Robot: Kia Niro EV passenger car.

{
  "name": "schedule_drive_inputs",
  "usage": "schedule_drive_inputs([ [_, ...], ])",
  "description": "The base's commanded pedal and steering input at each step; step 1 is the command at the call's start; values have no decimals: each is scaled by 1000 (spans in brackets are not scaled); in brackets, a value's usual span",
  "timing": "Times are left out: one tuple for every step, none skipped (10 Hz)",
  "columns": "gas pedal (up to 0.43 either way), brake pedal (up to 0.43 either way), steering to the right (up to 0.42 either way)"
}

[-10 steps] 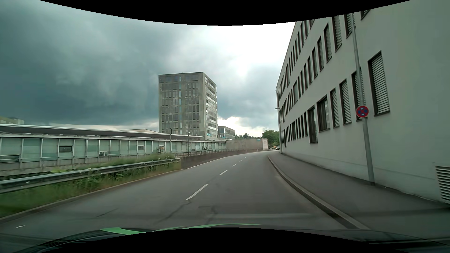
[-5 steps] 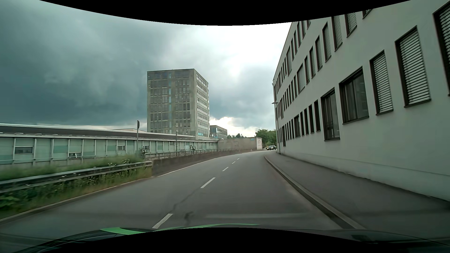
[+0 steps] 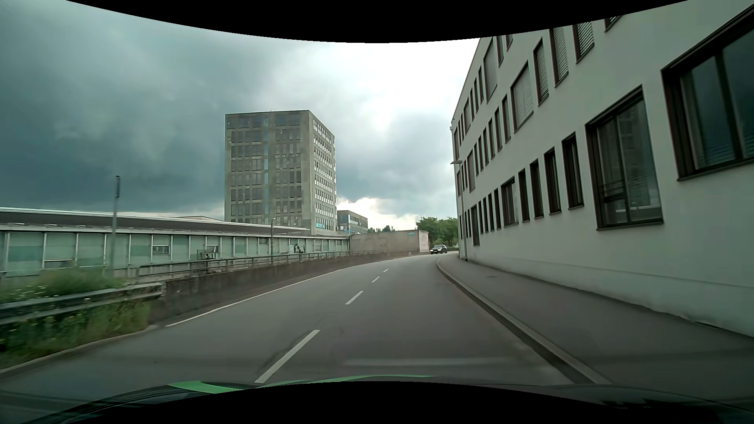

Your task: Follow the waypoints while adhering to traffic rules and regulations

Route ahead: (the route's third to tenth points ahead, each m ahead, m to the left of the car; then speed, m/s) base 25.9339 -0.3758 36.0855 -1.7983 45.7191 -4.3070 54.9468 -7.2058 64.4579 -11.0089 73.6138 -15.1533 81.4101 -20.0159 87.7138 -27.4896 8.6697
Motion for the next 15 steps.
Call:
schedule_drive_inputs([
  [130,0,29],
  [130,0,26],
  [130,0,22],
  [130,0,18],
  [130,0,15],
  [130,0,13],
  [130,0,13],
  [130,0,12],
  [130,0,12],
  [130,0,11],
  [130,0,11],
  [130,0,11],
  [130,0,11],
  [130,0,11],
  [130,0,11],
])
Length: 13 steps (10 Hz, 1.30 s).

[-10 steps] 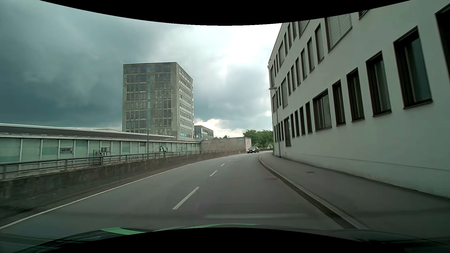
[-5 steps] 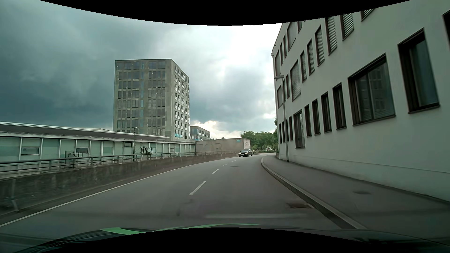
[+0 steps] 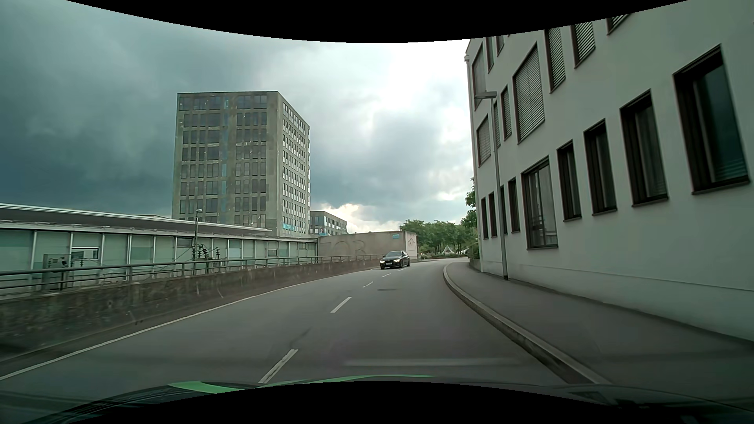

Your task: Follow the waypoints while adhering to traffic rules and regulations

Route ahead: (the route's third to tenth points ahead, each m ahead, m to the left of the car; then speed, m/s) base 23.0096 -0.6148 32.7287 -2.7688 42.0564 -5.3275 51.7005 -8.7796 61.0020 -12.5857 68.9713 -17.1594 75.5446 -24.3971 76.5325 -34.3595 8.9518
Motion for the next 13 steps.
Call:
schedule_drive_inputs([
  [130,0,11],
  [138,0,12],
  [138,0,16],
  [138,0,19],
  [138,0,21],
  [138,0,21],
  [138,0,21],
  [138,0,21],
  [138,0,22],
  [138,0,23],
  [138,0,23],
  [138,0,24],
  [138,0,25],
])
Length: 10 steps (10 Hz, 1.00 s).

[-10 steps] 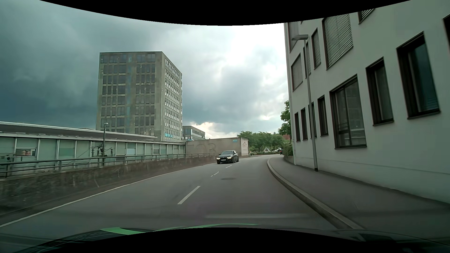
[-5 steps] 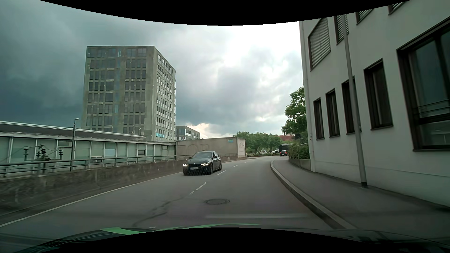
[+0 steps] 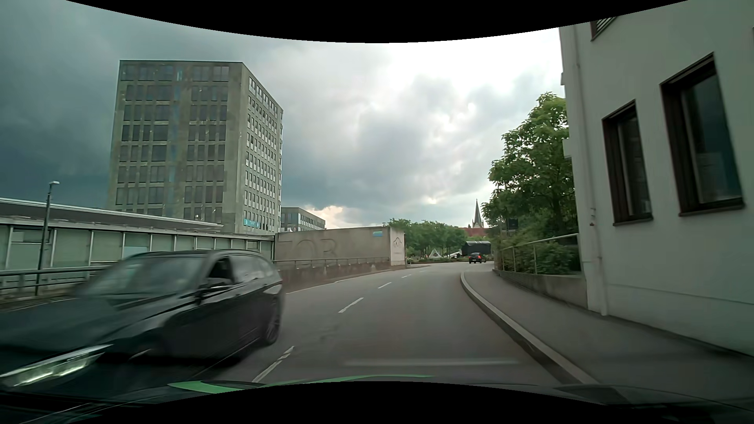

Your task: Follow the waypoints while adhering to traffic rules and regulations

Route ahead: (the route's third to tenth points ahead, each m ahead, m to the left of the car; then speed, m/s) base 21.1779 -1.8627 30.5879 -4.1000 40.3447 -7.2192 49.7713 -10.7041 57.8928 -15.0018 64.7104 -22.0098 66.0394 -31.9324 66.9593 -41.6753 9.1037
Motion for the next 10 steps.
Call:
schedule_drive_inputs([
  [138,0,25],
  [138,0,26],
  [138,0,26],
  [138,0,29],
  [138,0,31],
  [118,0,31],
  [118,0,32],
  [110,0,33],
  [98,0,33],
  [98,0,35],
])
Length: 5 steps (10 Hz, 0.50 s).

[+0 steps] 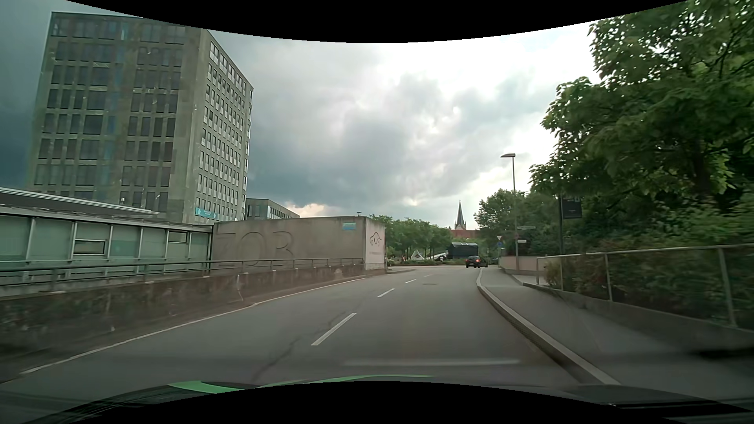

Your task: Follow the waypoints while adhering to traffic rules and regulations

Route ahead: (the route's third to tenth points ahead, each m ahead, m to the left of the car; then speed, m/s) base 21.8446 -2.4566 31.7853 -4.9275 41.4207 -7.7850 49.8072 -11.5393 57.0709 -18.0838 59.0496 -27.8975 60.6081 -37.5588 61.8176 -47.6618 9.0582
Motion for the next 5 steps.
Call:
schedule_drive_inputs([
  [98,0,38],
  [98,0,41],
  [98,0,45],
  [98,0,49],
  [98,0,53],
])
